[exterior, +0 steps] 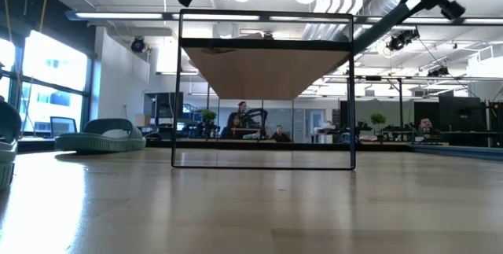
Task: Pick and place slides into the shelf
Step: Put the green slide under the shelf
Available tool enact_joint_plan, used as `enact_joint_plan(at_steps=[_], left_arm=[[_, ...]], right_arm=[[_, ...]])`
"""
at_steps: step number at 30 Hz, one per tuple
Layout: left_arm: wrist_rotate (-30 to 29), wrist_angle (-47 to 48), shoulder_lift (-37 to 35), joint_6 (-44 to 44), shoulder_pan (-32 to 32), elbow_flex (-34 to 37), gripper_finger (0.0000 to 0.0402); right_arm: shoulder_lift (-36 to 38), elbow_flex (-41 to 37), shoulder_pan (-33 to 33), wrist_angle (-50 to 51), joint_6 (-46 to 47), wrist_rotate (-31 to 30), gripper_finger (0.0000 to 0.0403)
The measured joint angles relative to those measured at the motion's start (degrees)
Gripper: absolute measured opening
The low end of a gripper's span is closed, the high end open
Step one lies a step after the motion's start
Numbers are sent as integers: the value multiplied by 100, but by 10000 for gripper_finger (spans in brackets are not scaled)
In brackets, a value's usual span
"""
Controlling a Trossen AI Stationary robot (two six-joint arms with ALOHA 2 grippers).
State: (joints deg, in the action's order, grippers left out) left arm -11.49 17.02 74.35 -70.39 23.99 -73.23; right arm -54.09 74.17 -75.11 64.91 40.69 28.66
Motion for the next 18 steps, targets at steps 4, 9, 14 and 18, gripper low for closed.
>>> enact_joint_plan(at_steps=[4,9,14,18], left_arm=[[178,4,0,6,0,0,181],[396,39,0,17,0,0,182],[462,46,0,17,0,0,178],[462,122,0,17,0,0,173]], right_arm=[[9,0,-2,399,40,-310,37],[-106,0,90,662,25,-799,37],[-401,0,94,681,-25,-874,37],[-819,-4,205,980,-242,-895,37]])
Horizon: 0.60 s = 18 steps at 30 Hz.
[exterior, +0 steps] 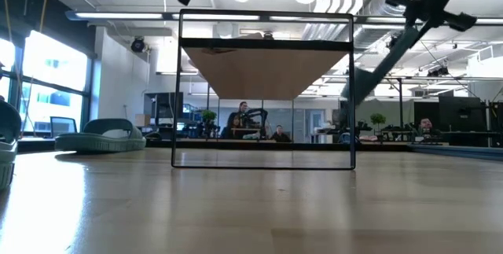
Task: Pick and place slides into the shelf
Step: Put the green slide under the shelf
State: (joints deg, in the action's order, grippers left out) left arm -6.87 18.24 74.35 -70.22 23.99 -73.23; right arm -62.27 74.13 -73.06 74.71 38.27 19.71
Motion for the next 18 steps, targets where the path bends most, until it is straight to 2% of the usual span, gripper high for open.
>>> enact_joint_plan(at_steps=[3,8,12,18], left_arm=[[11,57,0,6,0,0,172],[163,122,2,40,0,0,172],[212,138,2,100,0,0,172],[238,168,2,151,0,0,172]], right_arm=[[-288,-2,104,-8,-108,56,37],[-692,-2,186,-43,-236,576,37],[-985,-3,289,-21,-278,416,37],[-1470,-7,466,-131,-478,505,37]])
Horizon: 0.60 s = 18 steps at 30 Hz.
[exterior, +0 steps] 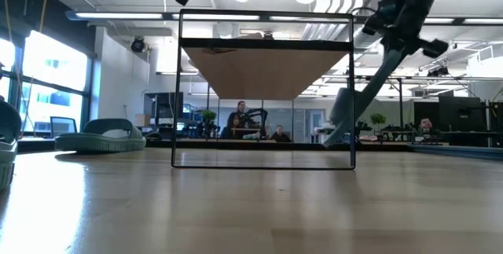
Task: Pick and place slides into the shelf
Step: Put the green slide under the shelf
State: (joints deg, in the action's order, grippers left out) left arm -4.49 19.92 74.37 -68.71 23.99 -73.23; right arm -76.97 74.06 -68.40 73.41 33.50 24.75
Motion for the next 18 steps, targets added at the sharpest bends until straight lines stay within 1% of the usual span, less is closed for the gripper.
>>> enact_joint_plan(at_steps=[4,7,12,15,18], left_arm=[[0,20,0,17,0,0,172],[1,22,0,33,0,0,172],[4,38,0,130,0,0,172],[4,48,0,151,0,0,172],[4,50,0,160,0,0,172]], right_arm=[[-317,0,102,-418,-55,268,37],[-620,2,145,-521,-63,269,37],[-1177,2,235,-593,-329,317,37],[-1503,0,311,-827,-398,589,37],[-1782,1,408,-1139,-402,678,37]])
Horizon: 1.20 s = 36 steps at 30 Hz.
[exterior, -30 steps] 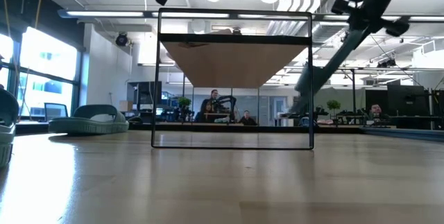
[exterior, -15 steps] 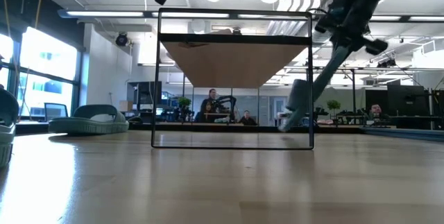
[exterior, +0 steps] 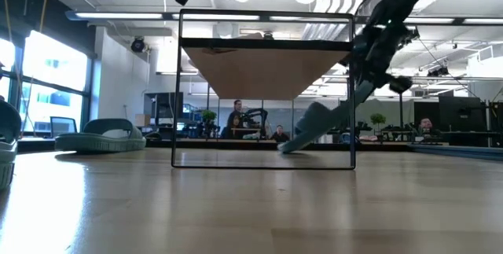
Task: Pick and place slides into the shelf
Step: Put the green slide under the shelf
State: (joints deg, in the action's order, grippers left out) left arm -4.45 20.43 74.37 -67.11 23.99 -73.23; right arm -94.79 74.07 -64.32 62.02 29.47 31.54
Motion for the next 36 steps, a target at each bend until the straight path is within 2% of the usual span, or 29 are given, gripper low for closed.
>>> enact_joint_plan(at_steps=[15,36], left_arm=[[-2,81,4,98,0,0,172],[-4,81,4,161,0,0,172]], right_arm=[[-1029,4,630,-986,0,-91,37],[-1483,4,916,-1910,20,0,37]])
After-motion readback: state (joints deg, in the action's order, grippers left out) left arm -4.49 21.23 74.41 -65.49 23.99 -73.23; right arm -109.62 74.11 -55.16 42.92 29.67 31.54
